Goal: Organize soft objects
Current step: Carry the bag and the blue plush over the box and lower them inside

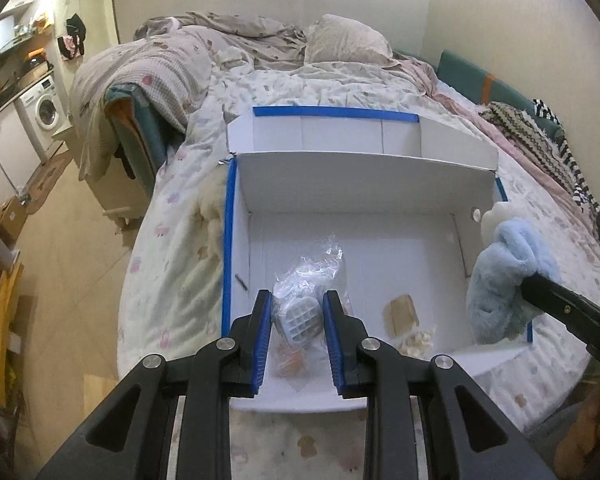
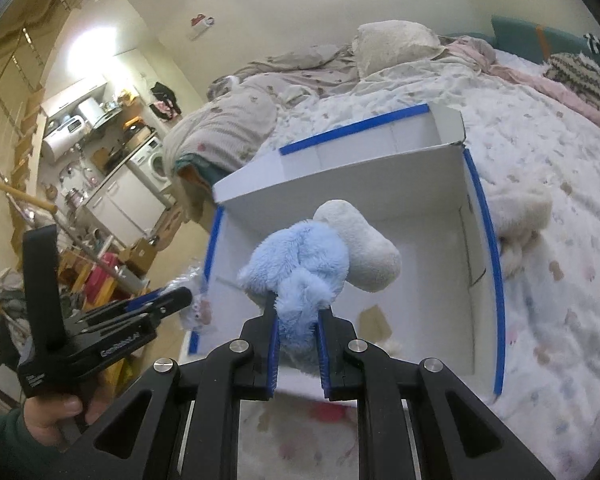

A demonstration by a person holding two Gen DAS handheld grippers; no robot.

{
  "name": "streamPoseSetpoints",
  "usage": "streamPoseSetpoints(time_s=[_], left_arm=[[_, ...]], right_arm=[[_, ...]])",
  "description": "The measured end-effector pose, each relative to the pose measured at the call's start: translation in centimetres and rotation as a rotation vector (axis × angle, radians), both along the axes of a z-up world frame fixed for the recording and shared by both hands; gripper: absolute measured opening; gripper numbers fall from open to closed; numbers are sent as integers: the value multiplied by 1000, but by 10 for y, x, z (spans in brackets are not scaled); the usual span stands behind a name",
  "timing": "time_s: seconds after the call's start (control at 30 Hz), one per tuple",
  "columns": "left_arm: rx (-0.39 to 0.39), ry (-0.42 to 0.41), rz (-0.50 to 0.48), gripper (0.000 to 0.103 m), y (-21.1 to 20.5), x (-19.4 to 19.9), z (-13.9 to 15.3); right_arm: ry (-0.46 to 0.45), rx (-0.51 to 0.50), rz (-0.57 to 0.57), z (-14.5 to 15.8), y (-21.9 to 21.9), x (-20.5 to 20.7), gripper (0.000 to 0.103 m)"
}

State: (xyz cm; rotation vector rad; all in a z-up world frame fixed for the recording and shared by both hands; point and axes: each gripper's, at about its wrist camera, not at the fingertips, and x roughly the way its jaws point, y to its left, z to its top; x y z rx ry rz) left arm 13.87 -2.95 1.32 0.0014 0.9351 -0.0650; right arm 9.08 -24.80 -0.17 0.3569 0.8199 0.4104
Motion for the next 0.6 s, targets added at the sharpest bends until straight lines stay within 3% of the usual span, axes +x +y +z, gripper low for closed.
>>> streamPoseSetpoints(time_s=[0.2,0.47,0.6], left_arm=[[35,10,-5,23,-10,25,-23],[9,81,1,23,-13,46,-71],[28,69,-10,23,-17,46,-78]], right_arm=[[-5,-3,-20,-16,-1,23,18],[69,-18,-29,-51,-2,42,18],[105,-29,-19,-64,1,51,18]])
